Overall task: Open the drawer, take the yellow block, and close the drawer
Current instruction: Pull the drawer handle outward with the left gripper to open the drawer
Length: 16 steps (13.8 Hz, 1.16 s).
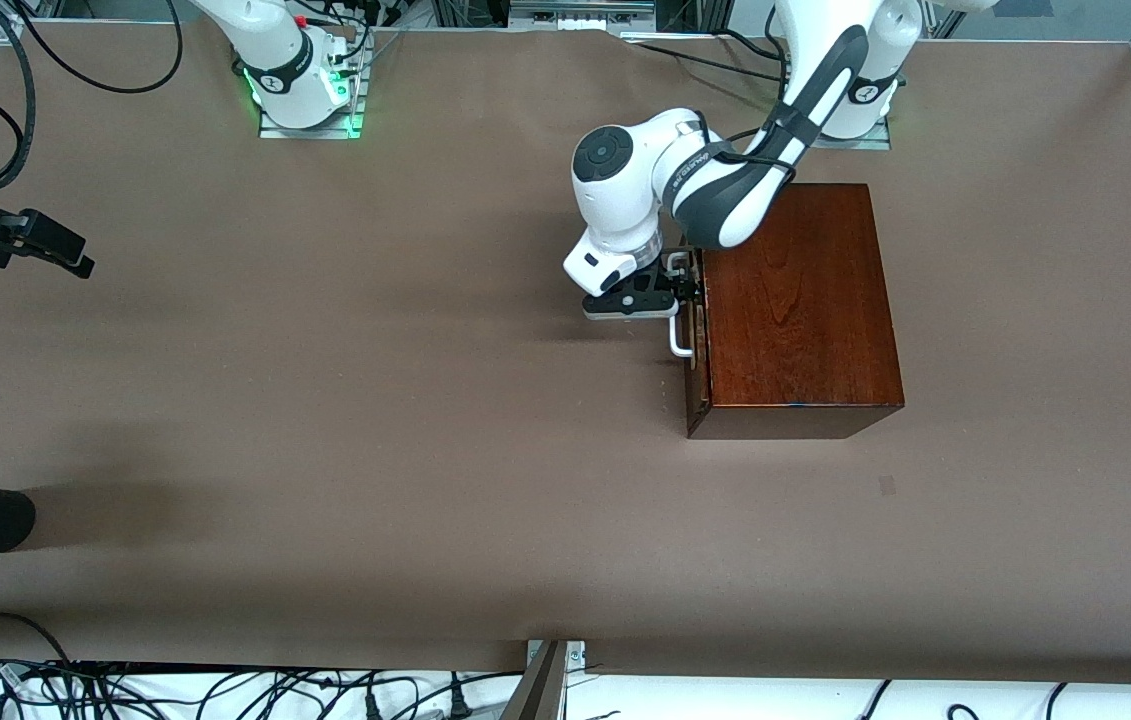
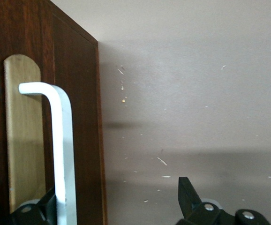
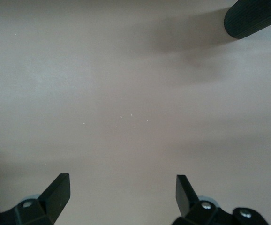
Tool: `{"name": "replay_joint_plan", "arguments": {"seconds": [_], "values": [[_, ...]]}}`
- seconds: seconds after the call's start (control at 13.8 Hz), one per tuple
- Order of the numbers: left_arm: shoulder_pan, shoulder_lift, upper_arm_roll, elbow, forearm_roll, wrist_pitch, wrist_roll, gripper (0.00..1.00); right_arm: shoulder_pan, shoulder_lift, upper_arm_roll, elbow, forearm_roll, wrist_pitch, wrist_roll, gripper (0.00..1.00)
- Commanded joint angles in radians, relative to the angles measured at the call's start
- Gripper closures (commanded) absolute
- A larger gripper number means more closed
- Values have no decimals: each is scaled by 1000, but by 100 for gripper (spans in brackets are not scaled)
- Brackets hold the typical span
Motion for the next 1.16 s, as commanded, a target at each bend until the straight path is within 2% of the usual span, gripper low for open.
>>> {"name": "replay_joint_plan", "arguments": {"seconds": [0.0, 0.22, 0.8, 1.09], "values": [[-47, 59, -6, 80, 7, 5, -57, 0, -10, 13, 8, 28, -4, -7, 9, 0], [-98, 91, -2, 151, -39, -5, -67, 0, -10, 13, 9, 28, -3, -7, 13, 0], [-248, 176, 107, 307, -117, -54, -74, 0, -10, 14, 9, 28, -4, -7, 9, 0], [-271, 183, 121, 337, -145, -74, -74, 0, -10, 14, 9, 28, -4, -6, 11, 0]]}}
